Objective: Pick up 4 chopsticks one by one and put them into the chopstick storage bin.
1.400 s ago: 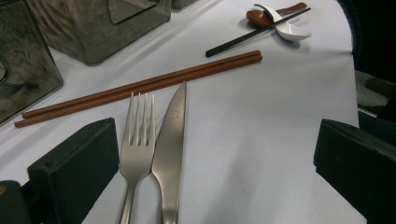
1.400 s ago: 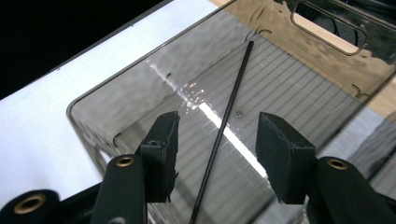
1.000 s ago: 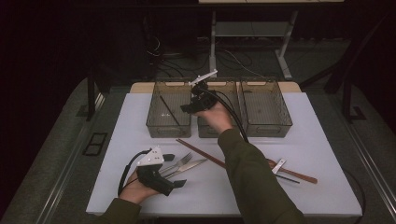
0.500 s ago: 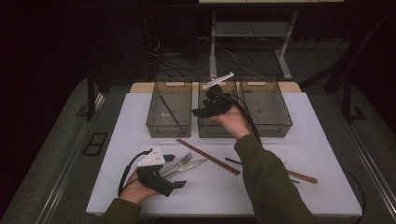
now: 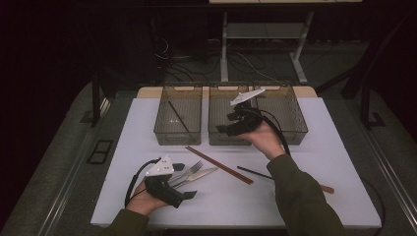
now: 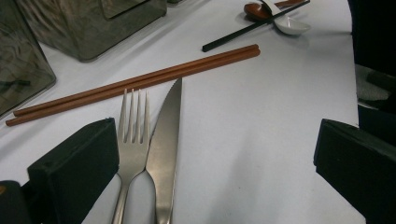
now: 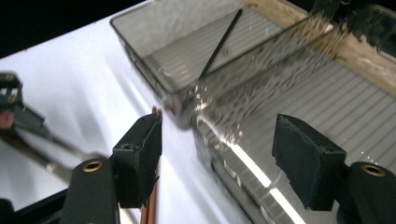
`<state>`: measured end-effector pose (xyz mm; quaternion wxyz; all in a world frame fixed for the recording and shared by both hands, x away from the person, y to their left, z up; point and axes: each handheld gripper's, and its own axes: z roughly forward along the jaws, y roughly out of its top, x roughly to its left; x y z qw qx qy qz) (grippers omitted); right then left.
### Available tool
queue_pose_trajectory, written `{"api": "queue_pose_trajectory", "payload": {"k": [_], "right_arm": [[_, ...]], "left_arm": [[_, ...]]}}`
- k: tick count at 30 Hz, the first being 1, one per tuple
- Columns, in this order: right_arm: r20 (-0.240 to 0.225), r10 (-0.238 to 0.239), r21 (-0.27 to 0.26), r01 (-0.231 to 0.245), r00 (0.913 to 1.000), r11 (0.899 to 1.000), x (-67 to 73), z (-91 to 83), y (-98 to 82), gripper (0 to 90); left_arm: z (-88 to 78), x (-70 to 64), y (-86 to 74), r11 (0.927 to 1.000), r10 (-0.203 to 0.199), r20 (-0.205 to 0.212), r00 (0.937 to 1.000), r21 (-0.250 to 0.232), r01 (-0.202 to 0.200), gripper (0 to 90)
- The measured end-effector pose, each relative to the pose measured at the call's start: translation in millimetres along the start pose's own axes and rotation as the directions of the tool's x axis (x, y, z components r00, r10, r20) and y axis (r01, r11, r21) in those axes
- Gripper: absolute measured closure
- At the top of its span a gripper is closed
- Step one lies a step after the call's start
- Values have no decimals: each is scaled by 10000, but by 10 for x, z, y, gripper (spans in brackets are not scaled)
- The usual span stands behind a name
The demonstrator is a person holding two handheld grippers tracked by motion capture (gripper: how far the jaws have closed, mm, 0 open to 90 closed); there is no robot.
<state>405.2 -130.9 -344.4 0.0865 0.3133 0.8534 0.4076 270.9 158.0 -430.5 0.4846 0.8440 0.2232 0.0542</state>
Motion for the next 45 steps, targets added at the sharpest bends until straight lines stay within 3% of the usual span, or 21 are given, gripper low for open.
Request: {"api": "queue_pose_trajectory", "payload": {"k": [18, 33, 45], "right_arm": [[-309, -334, -567, 316, 9990, 9979, -43, -428, -562, 299], [-676, 126, -994, -193, 9976, 9949, -114, -757, -1118, 335], [-485, 446, -1143, -499, 9978, 9922, -124, -1004, -1513, 421]], "left_arm": [[14, 11, -5, 10000, -59, 49, 10000, -52, 60, 0], [6, 17, -8, 10000, -74, 5, 10000, -59, 74, 0], [-13, 23, -16, 9999, -108, -6, 9999, -122, 108, 0]]}}
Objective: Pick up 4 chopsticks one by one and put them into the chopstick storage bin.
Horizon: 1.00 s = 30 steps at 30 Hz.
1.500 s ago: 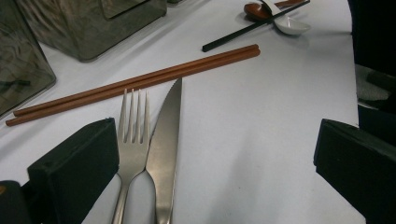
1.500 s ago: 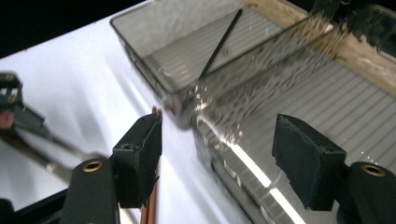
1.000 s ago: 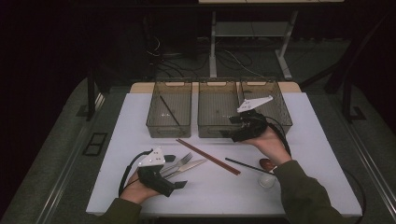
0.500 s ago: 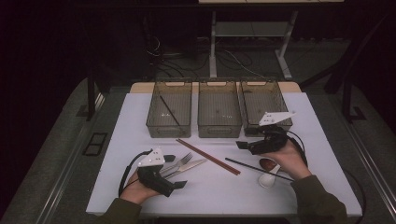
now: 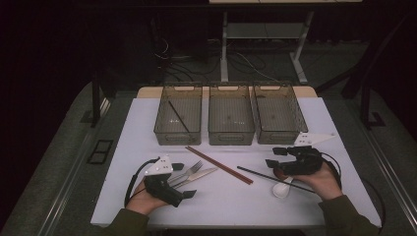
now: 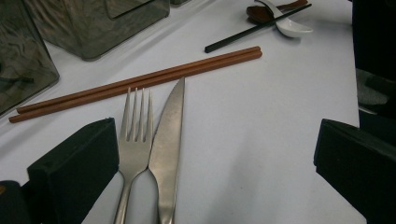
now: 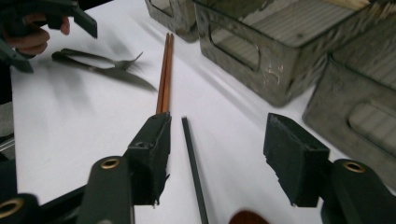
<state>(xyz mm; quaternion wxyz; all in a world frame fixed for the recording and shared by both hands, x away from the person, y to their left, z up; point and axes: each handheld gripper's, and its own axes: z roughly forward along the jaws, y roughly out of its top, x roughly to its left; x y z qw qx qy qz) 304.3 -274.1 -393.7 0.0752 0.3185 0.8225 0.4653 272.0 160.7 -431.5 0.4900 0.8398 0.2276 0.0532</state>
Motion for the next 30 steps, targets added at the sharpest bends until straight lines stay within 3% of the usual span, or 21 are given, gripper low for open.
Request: {"api": "queue_pose_trajectory", "payload": {"k": [5, 8, 11, 15, 20, 26, 30], "right_arm": [[1, 183, 179, -183, 9998, 9997, -30, -77, -143, 454], [92, 22, 407, -25, 10000, 9992, -24, -117, -210, 475], [407, -164, 382, 148, 9990, 9992, -3, -169, -285, 537], [159, 27, 426, -34, 9999, 9991, -8, -200, -325, 632], [-27, -123, 900, 125, 9999, 9959, -34, -136, -335, 716], [23, -455, 1748, 444, 9990, 9836, -28, -42, -371, 759], [-162, -537, 1969, 559, 9984, 9788, -25, 6, -381, 787]], "left_arm": [[-2, 3, 0, 10000, -30, -28, 10000, -48, 30, 0], [2, 3, -2, 10000, -32, -51, 10000, -32, 31, 0], [12, -3, -1, 10000, 6, -83, 10000, 61, -6, 0], [16, -4, -1, 10000, 9, -86, 10000, 85, -8, 0], [10, -9, 3, 10000, 31, -79, 10000, 11, -31, 0], [12, -10, 3, 10000, 38, -34, 10000, 76, -38, 0], [13, -13, 3, 9999, 52, -37, 10000, 100, -52, 0]]}}
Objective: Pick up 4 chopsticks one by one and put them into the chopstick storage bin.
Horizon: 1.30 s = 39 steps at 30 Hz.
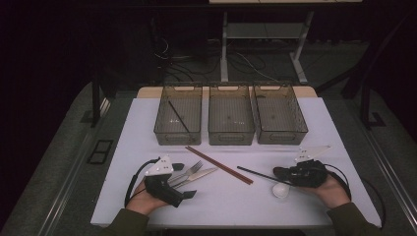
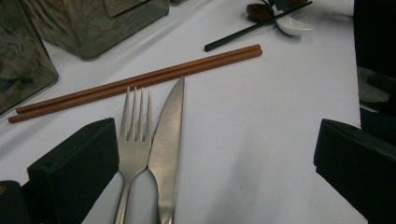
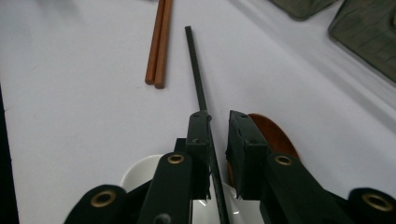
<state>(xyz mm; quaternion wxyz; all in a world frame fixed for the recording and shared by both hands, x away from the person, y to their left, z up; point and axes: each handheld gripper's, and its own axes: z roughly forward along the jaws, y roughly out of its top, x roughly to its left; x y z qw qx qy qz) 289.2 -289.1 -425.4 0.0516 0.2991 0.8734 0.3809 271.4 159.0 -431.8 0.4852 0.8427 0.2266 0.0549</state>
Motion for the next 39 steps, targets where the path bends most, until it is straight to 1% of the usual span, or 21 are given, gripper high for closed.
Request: {"api": "queue_pose_trajectory", "payload": {"k": [3, 7, 11, 13, 20, 22, 24, 28, 32, 39], "right_arm": [[36, -167, 275, 166, 9999, 9995, 15, 36, -5, 801], [-95, -293, 515, 297, 9995, 9982, 15, 78, -5, 812], [-39, -307, 572, 308, 9995, 9979, 7, 99, -2, 812], [-100, -247, 622, 253, 9996, 9977, 4, 110, -2, 824], [-128, -342, 767, 351, 9993, 9964, -9, 162, 1, 836], [-175, -395, 749, 407, 9991, 9964, -11, 171, 4, 836], [-221, -364, 803, 380, 9991, 9960, -5, 181, 7, 836], [-290, -449, 919, 474, 9986, 9946, 1, 205, 8, 837], [-273, -453, 939, 477, 9986, 9944, -3, 209, 10, 850], [-375, -387, 970, 422, 9985, 9944, -7, 205, 12, 853]], "left_arm": [[0, -3, 2, 10000, 34, 5, 10000, 13, -34, 0], [-2, -3, 3, 10000, 34, -9, 10000, 29, -34, 0], [0, -1, 2, 10000, 27, 1, 10000, 25, -27, 0], [1, -2, 2, 10000, 28, 10, 10000, 31, -28, 0], [4, -7, 2, 10000, 17, 13, 10000, -8, -17, 0], [3, -7, 2, 10000, 13, 8, 10000, 17, -13, 0], [5, -8, 1, 10000, 9, 15, 10000, -8, -9, 0], [6, -7, 1, 10000, 4, 21, 10000, 15, -4, 0], [7, -8, 0, 10000, 18, 20, 10000, 10, -18, 0], [7, -7, 1, 10000, 9, 31, 10000, -4, -9, 0]]}}
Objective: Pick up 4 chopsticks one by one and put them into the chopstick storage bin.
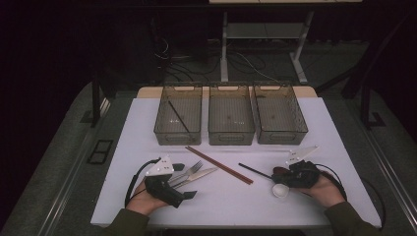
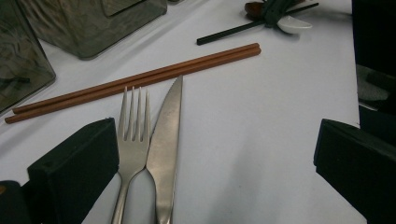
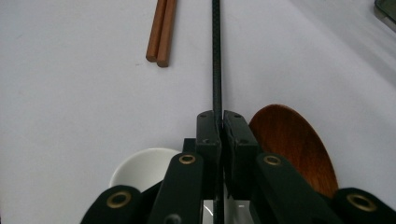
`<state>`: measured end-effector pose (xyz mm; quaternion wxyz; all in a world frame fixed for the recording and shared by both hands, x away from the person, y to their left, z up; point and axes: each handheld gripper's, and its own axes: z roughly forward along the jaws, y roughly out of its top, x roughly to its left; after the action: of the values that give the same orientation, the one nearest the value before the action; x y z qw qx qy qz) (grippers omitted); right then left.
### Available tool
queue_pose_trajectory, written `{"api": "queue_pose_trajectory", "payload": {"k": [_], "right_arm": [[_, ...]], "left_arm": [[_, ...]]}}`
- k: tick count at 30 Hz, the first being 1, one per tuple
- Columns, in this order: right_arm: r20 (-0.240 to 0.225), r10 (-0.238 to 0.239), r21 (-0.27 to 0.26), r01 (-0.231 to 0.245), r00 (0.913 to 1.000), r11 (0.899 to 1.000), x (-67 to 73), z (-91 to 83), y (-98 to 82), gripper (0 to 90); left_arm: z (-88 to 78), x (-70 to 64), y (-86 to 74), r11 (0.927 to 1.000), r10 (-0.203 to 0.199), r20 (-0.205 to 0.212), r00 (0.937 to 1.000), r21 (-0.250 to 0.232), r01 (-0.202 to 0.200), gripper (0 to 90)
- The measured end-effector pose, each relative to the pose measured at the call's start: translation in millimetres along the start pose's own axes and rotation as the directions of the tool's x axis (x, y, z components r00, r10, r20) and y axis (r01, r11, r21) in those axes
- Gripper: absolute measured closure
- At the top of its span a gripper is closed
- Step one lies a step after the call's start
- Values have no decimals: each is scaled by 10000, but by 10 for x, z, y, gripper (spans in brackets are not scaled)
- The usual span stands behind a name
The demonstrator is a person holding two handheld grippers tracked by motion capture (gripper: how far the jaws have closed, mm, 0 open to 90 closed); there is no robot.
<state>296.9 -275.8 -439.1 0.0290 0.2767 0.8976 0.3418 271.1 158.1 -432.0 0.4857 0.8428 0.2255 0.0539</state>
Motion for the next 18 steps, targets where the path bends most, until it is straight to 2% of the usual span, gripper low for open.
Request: {"api": "queue_pose_trajectory", "payload": {"k": [6, 18], "right_arm": [[-74, -6, 20, 6, 10000, 10000, 3, -1, 5, 855], [-58, 135, -441, -137, 9999, 9989, -8, -85, 22, 855]], "left_arm": [[-1, 1, -1, 10000, -6, -1, 10000, 7, 6, 0], [-8, 13, -4, 10000, -36, -5, 10000, -14, 36, 0]]}}
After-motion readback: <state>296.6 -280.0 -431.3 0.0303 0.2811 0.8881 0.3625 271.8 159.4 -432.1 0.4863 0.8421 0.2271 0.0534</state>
